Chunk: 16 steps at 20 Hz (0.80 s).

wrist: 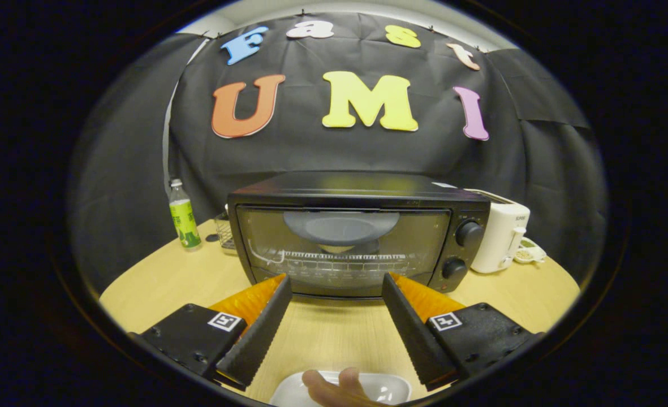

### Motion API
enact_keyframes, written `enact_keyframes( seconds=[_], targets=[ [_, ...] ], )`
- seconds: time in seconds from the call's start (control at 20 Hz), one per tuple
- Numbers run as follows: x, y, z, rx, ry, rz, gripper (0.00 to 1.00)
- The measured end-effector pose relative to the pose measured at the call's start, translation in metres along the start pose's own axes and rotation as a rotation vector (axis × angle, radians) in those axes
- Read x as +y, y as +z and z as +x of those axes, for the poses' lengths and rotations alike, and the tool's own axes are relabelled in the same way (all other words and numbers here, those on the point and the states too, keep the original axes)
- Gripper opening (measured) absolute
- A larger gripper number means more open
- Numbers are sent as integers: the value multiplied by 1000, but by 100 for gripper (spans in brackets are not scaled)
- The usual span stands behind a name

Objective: Open the toaster oven, put the food inside, and close the toaster oven door.

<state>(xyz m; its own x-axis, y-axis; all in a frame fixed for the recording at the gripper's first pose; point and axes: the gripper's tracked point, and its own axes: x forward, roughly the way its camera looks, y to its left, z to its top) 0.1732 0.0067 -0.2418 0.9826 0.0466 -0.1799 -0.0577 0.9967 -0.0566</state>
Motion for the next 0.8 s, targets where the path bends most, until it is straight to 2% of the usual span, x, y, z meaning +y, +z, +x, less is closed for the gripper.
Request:
enact_keyframes(
  seconds=[0.25, 0.45, 0.65, 0.8],
  targets=[
    [1, 8, -30, 13, 30, 69, 100],
    [-10, 32, -74, -32, -4, 12, 100],
    [-10, 56, -128, -105, 23, 0, 100],
    [-16, 74, -154, -125, -8, -26, 100]
  ],
)
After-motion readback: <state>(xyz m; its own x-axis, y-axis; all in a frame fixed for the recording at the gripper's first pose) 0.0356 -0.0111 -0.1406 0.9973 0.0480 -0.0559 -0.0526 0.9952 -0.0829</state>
